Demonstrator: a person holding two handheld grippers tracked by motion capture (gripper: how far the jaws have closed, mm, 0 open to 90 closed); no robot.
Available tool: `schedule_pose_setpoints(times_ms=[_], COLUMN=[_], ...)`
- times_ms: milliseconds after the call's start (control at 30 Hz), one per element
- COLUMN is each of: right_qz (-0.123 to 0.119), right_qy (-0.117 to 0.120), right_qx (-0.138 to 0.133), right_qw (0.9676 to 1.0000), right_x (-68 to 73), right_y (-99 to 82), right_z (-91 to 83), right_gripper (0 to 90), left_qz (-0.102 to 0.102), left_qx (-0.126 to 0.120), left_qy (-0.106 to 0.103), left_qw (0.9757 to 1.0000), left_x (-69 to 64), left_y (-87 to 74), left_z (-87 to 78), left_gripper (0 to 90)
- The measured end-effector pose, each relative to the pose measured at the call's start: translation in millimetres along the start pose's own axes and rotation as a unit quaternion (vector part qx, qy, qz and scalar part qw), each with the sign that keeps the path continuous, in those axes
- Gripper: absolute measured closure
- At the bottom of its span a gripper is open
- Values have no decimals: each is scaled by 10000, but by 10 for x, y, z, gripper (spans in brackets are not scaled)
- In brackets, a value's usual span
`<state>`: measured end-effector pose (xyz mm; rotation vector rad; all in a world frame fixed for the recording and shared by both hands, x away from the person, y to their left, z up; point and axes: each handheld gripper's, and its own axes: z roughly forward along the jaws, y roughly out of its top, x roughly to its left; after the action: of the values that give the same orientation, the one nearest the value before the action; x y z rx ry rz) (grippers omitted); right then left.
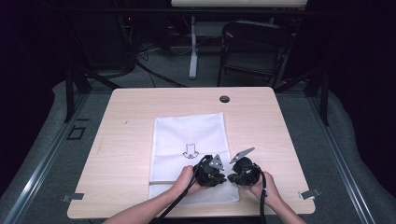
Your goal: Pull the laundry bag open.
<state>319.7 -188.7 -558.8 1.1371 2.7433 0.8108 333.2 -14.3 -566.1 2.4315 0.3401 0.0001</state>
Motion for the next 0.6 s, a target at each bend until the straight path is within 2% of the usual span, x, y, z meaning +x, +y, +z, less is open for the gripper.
schedule_pose_setpoints(times_ms=[33,67,100,267,300,333,400,433,600], right_qz=[-75,-44,-88,-62,-70,2,13,-75,-90], right_qy=[-47,-15,42,34,34,29,37,24,19], right_qx=[61,39,126,107,128,68,53,156,163], right_qw=[9999,10000,9999,9999,9999,10000,10000,9998,9998], right_x=[-10,-9,-21,-23,-27,-24,-29,-39,-38], right_y=[1,1,11,8,9,3,1,10,13], right_z=[-6,-4,-15,-14,-17,-8,-6,-20,-18], right_gripper=[900,900,900,900,900,900,900,900,900], left_qz=[0,3,17,59,81,96,70,56,14], left_qx=[-8,-6,6,-1,64,62,12,14,46], left_qy=[11,4,-5,16,55,45,-19,-10,-38], left_qw=[10000,10000,10000,10000,9999,9999,10000,10000,10000], left_x=[1,1,1,-3,-6,-1,17,20,46], left_y=[0,0,2,6,11,7,0,-3,-21], left_z=[0,0,-3,-7,-15,-19,-30,-34,-68], left_gripper=[820,820,820,821,821,821,821,821,821])
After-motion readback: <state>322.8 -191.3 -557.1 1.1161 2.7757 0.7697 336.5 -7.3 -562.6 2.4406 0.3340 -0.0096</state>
